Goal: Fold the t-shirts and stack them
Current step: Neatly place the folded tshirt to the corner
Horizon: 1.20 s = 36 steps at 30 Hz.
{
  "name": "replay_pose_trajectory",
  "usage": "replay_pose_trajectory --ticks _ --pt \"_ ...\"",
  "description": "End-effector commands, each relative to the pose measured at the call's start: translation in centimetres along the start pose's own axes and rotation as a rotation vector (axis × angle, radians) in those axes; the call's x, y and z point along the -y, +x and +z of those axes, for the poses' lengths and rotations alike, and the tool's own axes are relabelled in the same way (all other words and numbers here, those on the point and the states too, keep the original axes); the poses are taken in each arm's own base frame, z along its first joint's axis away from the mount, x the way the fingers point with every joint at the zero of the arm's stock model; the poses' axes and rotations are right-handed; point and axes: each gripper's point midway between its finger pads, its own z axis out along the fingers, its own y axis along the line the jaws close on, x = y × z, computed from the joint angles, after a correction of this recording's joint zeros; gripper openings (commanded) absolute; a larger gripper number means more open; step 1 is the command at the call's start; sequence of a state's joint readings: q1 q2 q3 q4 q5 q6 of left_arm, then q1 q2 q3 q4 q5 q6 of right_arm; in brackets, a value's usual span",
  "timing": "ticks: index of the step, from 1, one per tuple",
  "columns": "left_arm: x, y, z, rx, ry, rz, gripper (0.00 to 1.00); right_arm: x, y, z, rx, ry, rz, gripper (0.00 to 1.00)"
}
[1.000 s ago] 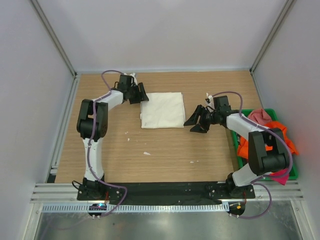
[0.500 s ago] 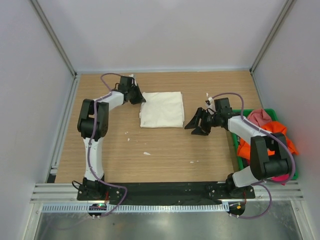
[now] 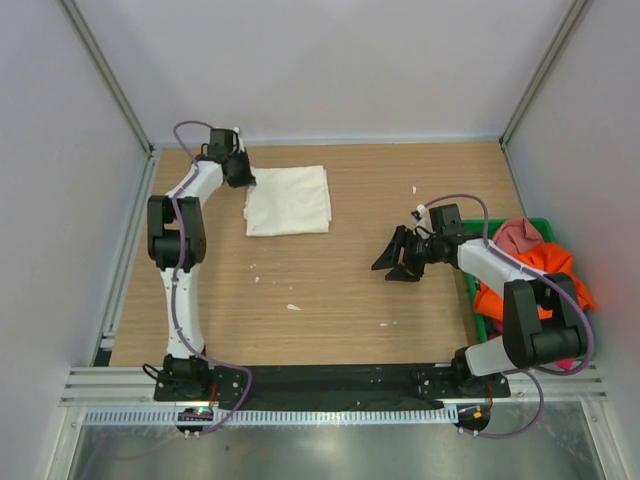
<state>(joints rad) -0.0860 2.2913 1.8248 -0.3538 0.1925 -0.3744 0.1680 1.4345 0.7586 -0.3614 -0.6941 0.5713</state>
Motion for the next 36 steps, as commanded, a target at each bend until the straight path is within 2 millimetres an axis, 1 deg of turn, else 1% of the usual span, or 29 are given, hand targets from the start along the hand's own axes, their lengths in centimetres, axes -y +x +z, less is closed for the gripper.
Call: replay_pose_trajectory --ticks 1,2,3,4,5,6,7,9,10,11,12,13,14,15,17,18,20,21,22,23,24,25,26,27,29,31,33,34,36 --pt "-5.4 -1.9 -2.1 -0.059 -0.19 0.209 0.0 -0.3 0.5 -0.6 0.0 -0.012 -0.022 0.61" --pt "-6.3 -2.3 -2.7 -0.074 -0.209 0.269 0.0 -0.3 0.6 -0.5 -0.003 -0.012 -0.011 0.61" --pt "-7.1 -3.0 -3.1 -0.064 -0.239 0.294 0.0 -0.2 0.8 -0.5 -0.01 -0.01 -0.004 0.61" --pt "-8.5 -3.3 -3.6 -0.061 -0.276 0.298 0.0 -0.1 1.0 -0.4 -0.018 -0.01 0.005 0.61" --pt "-9.2 -4.3 -4.1 -0.042 -0.297 0.369 0.0 -0.1 1.0 -0.4 -0.023 -0.012 0.011 0.61" --pt "-9.9 -4.7 -4.4 -0.033 -0.343 0.401 0.0 0.0 1.1 -0.4 -0.031 -0.011 0.016 0.61" --pt "-12.1 -5.1 -4.9 -0.033 -0.394 0.408 0.0 -0.1 1.1 -0.3 -0.036 -0.011 0.019 0.61" --pt "-13.9 -5.9 -4.8 -0.033 -0.459 0.493 0.0 0.0 1.1 -0.4 -0.048 -0.006 0.021 0.61" --pt "-15.2 -6.8 -5.3 -0.024 -0.521 0.508 0.0 -0.2 1.0 -0.3 -0.056 -0.004 0.023 0.61" --pt "-15.8 -7.4 -5.2 -0.014 -0.544 0.532 0.0 -0.2 0.9 -0.2 -0.061 -0.003 0.023 0.61" --pt "-16.9 -7.5 -4.8 -0.029 -0.569 0.568 0.0 -0.2 1.0 -0.3 -0.071 -0.003 0.028 0.61" --pt "-18.3 -7.9 -5.0 -0.036 -0.611 0.583 0.0 -0.3 0.9 -0.2 -0.076 -0.004 0.03 0.61" --pt "-18.8 -9.4 -5.4 -0.009 -0.644 0.604 0.0 -0.3 0.9 -0.2 -0.08 -0.004 0.032 0.61" --pt "-20.2 -9.3 -5.1 -0.034 -0.67 0.644 0.0 -0.3 1.0 -0.3 -0.091 0.0 0.028 0.61" --pt "-21.6 -11.0 -5.8 0.0 -0.723 0.651 0.0 0.2 1.3 0.0 -0.112 0.013 0.036 0.6" --pt "-23.3 -11.3 -6.1 0.008 -0.742 0.63 0.0 0.5 1.5 0.1 -0.119 0.019 0.038 0.61" --pt "-24.4 -13.0 -6.6 0.065 -0.767 0.622 0.0 1.1 1.7 0.6 -0.135 0.026 0.056 0.61" --pt "-25.3 -13.2 -6.4 0.072 -0.773 0.628 0.0 1.2 1.8 0.8 -0.143 0.024 0.063 0.6" --pt "-25.4 -14.2 -6.3 0.106 -0.778 0.653 0.0 1.4 1.8 1.0 -0.15 0.023 0.069 0.6" --pt "-25.7 -14.6 -6.1 0.119 -0.788 0.661 0.0 1.7 1.9 1.2 -0.161 0.03 0.08 0.6" --pt "-25.8 -15.8 -6.6 0.153 -0.8 0.661 0.0 1.8 1.9 1.3 -0.167 0.035 0.084 0.61" --pt "-26.3 -15.9 -5.8 0.164 -0.799 0.658 0.0 1.8 1.8 1.3 -0.169 0.037 0.083 0.6" --pt "-26.5 -16.2 -5.5 0.184 -0.794 0.647 0.0 1.8 1.7 1.4 -0.174 0.04 0.075 0.6" --pt "-26.7 -17.1 -5.6 0.216 -0.789 0.643 0.0 2.0 1.8 1.4 -0.187 0.05 0.081 0.6" --pt "-27.2 -17.5 -4.6 0.249 -0.783 0.65 0.0 2.5 2.0 1.5 -0.199 0.067 0.074 0.6" --pt "-27.0 -18.7 -4.1 0.308 -0.753 0.678 0.0 3.1 2.3 1.9 -0.219 0.083 0.093 0.6" --pt "-26.7 -18.9 -3.1 0.344 -0.722 0.688 0.0 3.3 2.5 2.4 -0.227 0.077 0.114 0.6" --pt "-26.0 -19.3 -2.4 0.374 -0.677 0.704 0.0 3.4 2.5 2.6 -0.233 0.073 0.129 0.6" --pt "-26.2 -19.5 -2.0 0.393 -0.676 0.708 0.0 3.1 2.1 3.1 -0.229 0.058 0.133 0.6"
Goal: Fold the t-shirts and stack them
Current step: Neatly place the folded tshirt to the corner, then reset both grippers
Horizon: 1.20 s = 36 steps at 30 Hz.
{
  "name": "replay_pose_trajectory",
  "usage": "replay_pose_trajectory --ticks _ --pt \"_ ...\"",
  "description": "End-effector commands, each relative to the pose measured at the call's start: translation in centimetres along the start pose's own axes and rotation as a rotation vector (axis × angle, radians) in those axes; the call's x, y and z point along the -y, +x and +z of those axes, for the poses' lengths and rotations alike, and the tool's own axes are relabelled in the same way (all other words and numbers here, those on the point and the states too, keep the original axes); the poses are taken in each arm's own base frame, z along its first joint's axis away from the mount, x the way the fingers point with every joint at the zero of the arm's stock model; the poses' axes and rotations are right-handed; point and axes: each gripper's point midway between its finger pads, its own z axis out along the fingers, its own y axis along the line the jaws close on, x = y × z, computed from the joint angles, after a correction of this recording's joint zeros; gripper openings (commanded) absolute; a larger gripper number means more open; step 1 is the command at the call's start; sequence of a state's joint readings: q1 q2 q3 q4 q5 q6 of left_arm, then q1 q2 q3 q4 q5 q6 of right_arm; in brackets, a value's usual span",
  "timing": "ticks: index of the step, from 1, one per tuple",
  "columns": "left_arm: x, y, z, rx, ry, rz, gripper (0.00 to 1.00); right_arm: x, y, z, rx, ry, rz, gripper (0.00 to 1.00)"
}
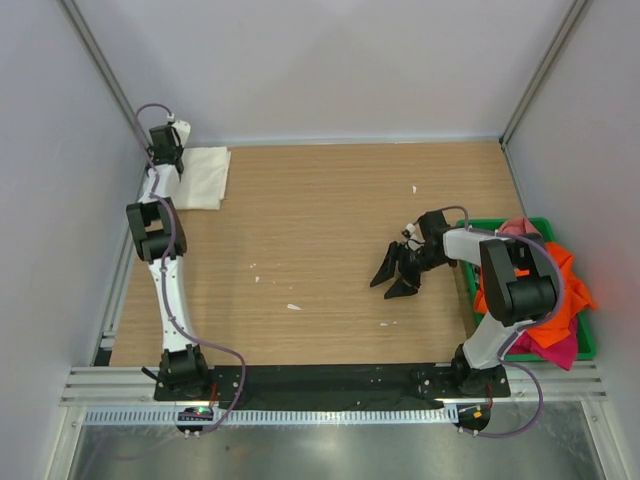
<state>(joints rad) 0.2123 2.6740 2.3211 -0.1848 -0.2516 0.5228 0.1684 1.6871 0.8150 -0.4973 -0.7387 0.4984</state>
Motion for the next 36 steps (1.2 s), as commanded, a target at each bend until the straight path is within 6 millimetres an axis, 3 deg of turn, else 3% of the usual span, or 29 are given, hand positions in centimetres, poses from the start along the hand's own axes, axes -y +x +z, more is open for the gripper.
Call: replay_pose_trajectory --ticks 1,6,10,12,13,14,16,19,20,21,23,25,26,27,28,29,30,31,32,33,35,36 --pt "-1.1 -5.4 0.5 0.221 -0.008 -0.028 0.0 -1.0 -0.9 0.5 0.0 -0.031 -0.013 0.6" --pt "-1.1 -5.4 1.3 0.252 -0.007 -0.108 0.0 -1.6 -1.0 1.1 -0.003 -0.034 -0.017 0.6" --pt "-3.5 -4.1 1.2 0.196 -0.119 -0.14 0.0 -1.8 -1.0 1.2 0.001 -0.033 -0.016 0.6" --pt "-5.3 -3.5 0.8 0.169 -0.186 -0.162 0.05 -1.8 -0.9 1.4 0.0 -0.036 -0.012 0.59" --pt "-6.4 -3.6 0.4 0.168 -0.22 -0.18 0.11 -2.0 -0.9 1.4 -0.001 -0.039 -0.015 0.6" --pt "-7.0 -3.6 0.1 0.166 -0.243 -0.207 0.25 -2.2 -1.0 1.4 0.004 -0.041 -0.016 0.59" --pt "-8.6 -3.5 -0.9 0.147 -0.297 -0.234 0.42 -2.6 -1.1 1.1 0.019 -0.041 -0.027 0.6" --pt "-9.7 -2.9 -2.2 0.102 -0.37 -0.283 0.65 -3.1 -1.4 0.6 0.037 -0.039 -0.04 0.6" --pt "-10.1 -4.1 -3.5 0.115 -0.387 -0.3 0.94 -3.2 -1.4 0.4 0.044 -0.029 -0.041 0.6" --pt "-10.4 -4.7 -4.3 0.122 -0.395 -0.313 1.0 -3.6 -1.6 0.1 0.055 -0.031 -0.049 0.6" --pt "-11.1 -5.8 -6.8 0.115 -0.429 -0.325 1.0 -4.4 -1.6 -0.8 0.079 -0.038 -0.07 0.6" --pt "-10.0 -6.8 -9.1 0.104 -0.426 -0.355 1.0 -4.9 -1.6 -1.8 0.106 -0.023 -0.083 0.61" --pt "-9.7 -8.2 -12.2 0.123 -0.412 -0.389 1.0 -4.8 -1.3 -2.2 0.107 -0.007 -0.078 0.61" --pt "-8.5 -7.8 -13.5 0.091 -0.373 -0.406 1.0 -4.9 -1.7 -2.6 0.137 0.013 -0.087 0.62" --pt "-6.8 -9.1 -15.0 0.129 -0.29 -0.512 1.0 -4.8 -1.8 -2.9 0.154 0.028 -0.087 0.63" --pt "-2.3 -7.4 -16.0 0.081 -0.181 -0.516 1.0 -5.2 -1.8 -3.5 0.176 0.029 -0.095 0.63" --pt "-2.5 -9.6 -20.1 0.138 -0.119 -0.587 1.0 -5.1 -2.0 -3.8 0.2 0.041 -0.097 0.65" --pt "0.1 -9.7 -21.8 0.139 -0.034 -0.674 1.0 -5.1 -2.2 -4.0 0.216 0.046 -0.099 0.66" --pt "4.9 -11.3 -24.6 0.167 0.14 -0.668 1.0 -5.5 -2.3 -4.4 0.244 0.041 -0.11 0.67" --pt "6.7 -10.2 -28.1 0.167 0.22 -0.679 1.0 -5.0 -2.6 -4.5 0.272 0.064 -0.109 0.73" --pt "11.8 -11.0 -33.7 0.192 0.429 -0.724 1.0 -5.1 -2.8 -4.8 0.313 0.057 -0.109 0.78" --pt "15.6 -8.3 -35.8 0.142 0.585 -0.707 1.0 -4.8 -2.5 -5.1 0.335 0.058 -0.112 0.84"
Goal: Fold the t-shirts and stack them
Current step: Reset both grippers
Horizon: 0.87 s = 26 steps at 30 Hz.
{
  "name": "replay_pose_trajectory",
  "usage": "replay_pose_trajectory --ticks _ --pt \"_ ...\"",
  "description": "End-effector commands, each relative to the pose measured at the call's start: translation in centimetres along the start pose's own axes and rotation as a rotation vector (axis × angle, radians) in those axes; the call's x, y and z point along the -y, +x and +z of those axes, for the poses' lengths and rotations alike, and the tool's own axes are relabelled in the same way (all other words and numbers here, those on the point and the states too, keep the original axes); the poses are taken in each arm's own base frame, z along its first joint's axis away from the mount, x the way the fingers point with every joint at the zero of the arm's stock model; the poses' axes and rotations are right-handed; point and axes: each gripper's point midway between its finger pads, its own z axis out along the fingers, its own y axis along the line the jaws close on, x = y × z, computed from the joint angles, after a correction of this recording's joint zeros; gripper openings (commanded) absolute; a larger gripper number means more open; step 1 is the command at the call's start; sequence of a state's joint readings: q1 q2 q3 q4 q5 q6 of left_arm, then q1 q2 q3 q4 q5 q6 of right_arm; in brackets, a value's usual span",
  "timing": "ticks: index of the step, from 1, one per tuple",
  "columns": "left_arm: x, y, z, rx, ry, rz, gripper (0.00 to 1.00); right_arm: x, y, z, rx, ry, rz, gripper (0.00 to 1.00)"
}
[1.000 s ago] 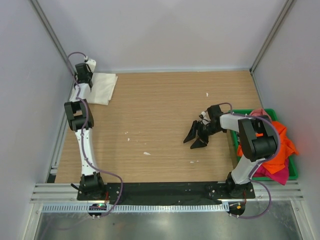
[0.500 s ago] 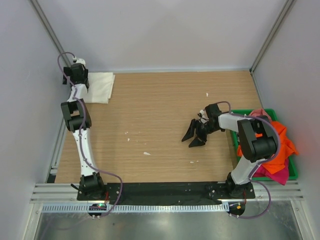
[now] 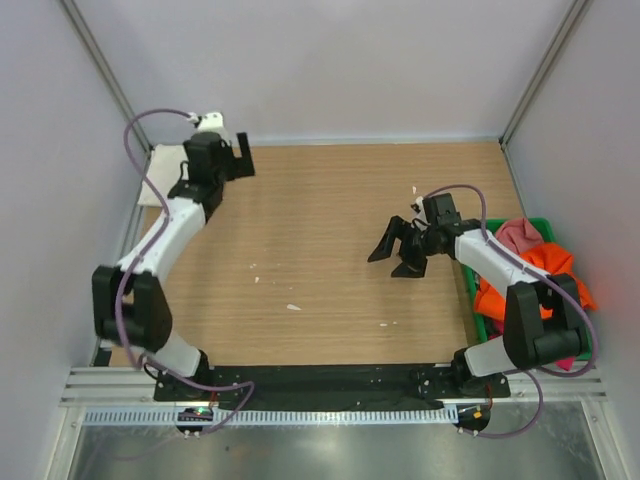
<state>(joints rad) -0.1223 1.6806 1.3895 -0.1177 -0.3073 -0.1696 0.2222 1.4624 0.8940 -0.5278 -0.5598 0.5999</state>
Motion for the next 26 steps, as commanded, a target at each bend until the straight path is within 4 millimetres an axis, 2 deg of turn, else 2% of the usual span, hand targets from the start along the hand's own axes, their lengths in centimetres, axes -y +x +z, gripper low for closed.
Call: replay_pose_trajectory --ticks 1,2,3,4,5,6,7,8,9,10,11,12,13,14,15,16,17,19,20,21,22,23,24,25,26 --pt "8.5 3.9 -8.8 -0.11 0.42 -0.235 1.0 0.5 -0.6 -1.1 0.117 0.039 -0.001 0.87" --pt "9.7 4.9 -10.9 -0.146 0.493 -0.328 1.0 0.4 -0.7 -1.1 0.141 0.023 0.008 0.9" --pt "11.1 7.5 -13.4 -0.199 0.635 -0.354 1.0 0.7 0.0 -1.2 0.151 0.013 0.013 0.94" --pt "10.7 6.1 -16.7 -0.131 0.702 -0.398 1.0 0.7 0.3 -1.1 0.157 -0.006 0.012 0.96" --pt "11.0 6.5 -18.4 -0.136 0.756 -0.456 1.0 0.3 0.0 -1.2 0.19 -0.041 0.02 0.98" --pt "11.6 8.7 -20.6 -0.156 0.872 -0.472 1.0 1.0 1.0 -1.0 0.189 -0.047 0.036 0.98" --pt "11.4 7.7 -23.4 -0.1 0.952 -0.49 1.0 1.0 1.4 -1.0 0.187 -0.067 0.041 0.99" --pt "11.4 7.6 -25.3 -0.109 1.002 -0.564 1.0 0.8 1.4 -1.0 0.201 -0.096 0.041 1.0" --pt "11.3 7.2 -26.9 -0.055 1.067 -0.593 1.0 1.7 2.5 -0.5 0.182 -0.096 0.071 1.0" --pt "11.0 9.9 -27.5 -0.09 1.085 -0.632 1.0 0.9 2.3 -1.0 0.217 -0.143 0.05 1.0" --pt "10.0 9.0 -29.8 0.001 1.126 -0.674 1.0 0.8 2.7 -1.0 0.219 -0.171 0.053 1.0" --pt "9.4 9.4 -30.3 -0.017 1.114 -0.781 1.0 1.7 3.9 -0.5 0.21 -0.181 0.105 1.0" --pt "8.6 9.3 -31.0 0.022 1.117 -0.859 1.0 1.3 4.1 -1.0 0.234 -0.224 0.105 1.0" --pt "7.7 10.7 -32.1 0.072 1.158 -0.908 1.0 1.7 4.9 -0.6 0.24 -0.256 0.112 1.0" --pt "7.1 10.7 -33.0 0.065 1.181 -0.99 1.0 1.4 5.0 -0.7 0.248 -0.293 0.151 1.0" --pt "6.5 10.8 -33.2 0.096 1.171 -1.02 1.0 1.4 5.3 -0.7 0.25 -0.316 0.166 1.0" --pt "6.3 11.1 -34.3 0.106 1.207 -1.003 1.0 1.3 5.8 -1.0 0.268 -0.354 0.165 1.0" --pt "7.1 10.9 -34.8 0.043 1.248 -0.991 1.0 1.2 6.3 -1.4 0.281 -0.386 0.198 1.0" --pt "6.9 9.6 -36.0 0.09 1.308 -1.008 1.0 0.5 6.5 -2.3 0.311 -0.435 0.176 1.0" --pt "6.7 11.0 -34.8 0.087 1.309 -1.083 1.0 1.0 7.2 -2.2 0.311 -0.451 0.185 1.0" --pt "5.8 9.9 -35.8 0.103 1.369 -1.197 1.0 0.7 7.5 -2.6 0.314 -0.488 0.216 1.0" --pt "5.6 10.0 -35.2 0.102 1.339 -1.229 1.0 -0.2 7.7 -3.8 0.351 -0.563 0.18 1.0" --pt "5.2 9.4 -35.6 0.133 1.353 -1.249 1.0 -1.0 7.9 -4.6 0.362 -0.612 0.17 1.0" --pt "4.4 8.2 -37.1 0.172 1.412 -1.289 1.0 -2.0 8.2 -5.7 0.358 -0.671 0.171 1.0" --pt "2.9 6.3 -38.7 0.287 1.472 -1.338 1.0 -3.8 8.4 -8.1 0.402 -0.773 0.11 1.0"
